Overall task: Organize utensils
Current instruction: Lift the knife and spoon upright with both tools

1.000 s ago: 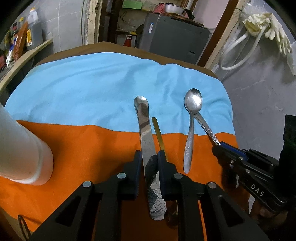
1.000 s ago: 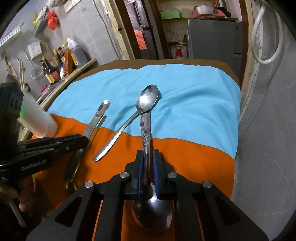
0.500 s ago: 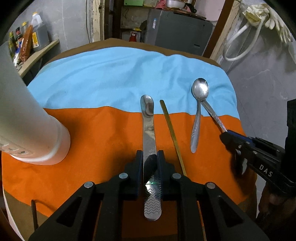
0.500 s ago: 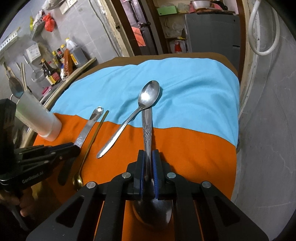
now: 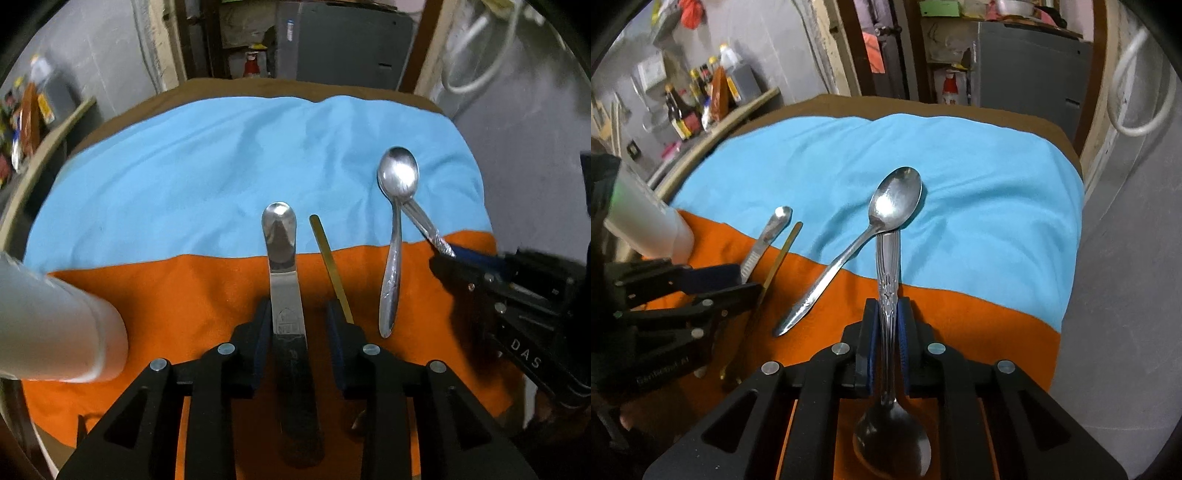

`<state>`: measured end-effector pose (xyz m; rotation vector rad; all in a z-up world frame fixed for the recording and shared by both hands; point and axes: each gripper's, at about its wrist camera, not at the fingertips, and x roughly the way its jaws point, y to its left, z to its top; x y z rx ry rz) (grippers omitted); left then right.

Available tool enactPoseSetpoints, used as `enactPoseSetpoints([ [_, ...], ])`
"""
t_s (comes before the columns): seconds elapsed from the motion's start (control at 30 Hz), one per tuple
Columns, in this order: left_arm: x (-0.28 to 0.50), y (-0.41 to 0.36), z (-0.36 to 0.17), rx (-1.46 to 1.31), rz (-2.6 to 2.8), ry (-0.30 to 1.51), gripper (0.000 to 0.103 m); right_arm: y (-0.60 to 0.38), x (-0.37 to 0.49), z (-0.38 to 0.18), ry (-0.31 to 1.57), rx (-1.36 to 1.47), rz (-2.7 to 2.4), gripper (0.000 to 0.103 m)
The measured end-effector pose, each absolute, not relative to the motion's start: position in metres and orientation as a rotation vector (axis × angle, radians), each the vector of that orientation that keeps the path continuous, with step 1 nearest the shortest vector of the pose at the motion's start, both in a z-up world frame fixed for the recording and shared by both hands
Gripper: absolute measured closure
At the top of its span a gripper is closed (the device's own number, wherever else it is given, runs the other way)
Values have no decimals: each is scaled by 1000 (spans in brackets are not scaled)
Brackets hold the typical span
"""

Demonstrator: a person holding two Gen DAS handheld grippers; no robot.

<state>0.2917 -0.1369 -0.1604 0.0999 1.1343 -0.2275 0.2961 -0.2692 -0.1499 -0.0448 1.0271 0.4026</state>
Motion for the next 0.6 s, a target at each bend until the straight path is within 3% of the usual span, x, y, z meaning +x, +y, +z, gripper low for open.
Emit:
enactPoseSetpoints([
  [0.1,292,-138,-161,116,-220,1136,80,-264,296,-150,1028,-75,376,94],
  [0.17,293,-137,-161,109,-202,1132,89,-263,296,-150,1027,-78,369,94],
  [0.4,277,-120,-156,-4,-219,1083,90,-284,283,-148,975,84,392,96],
  [0.6,248,-104,-140,-99,-232,940,90,-302,251,-140,840,219,420,96],
])
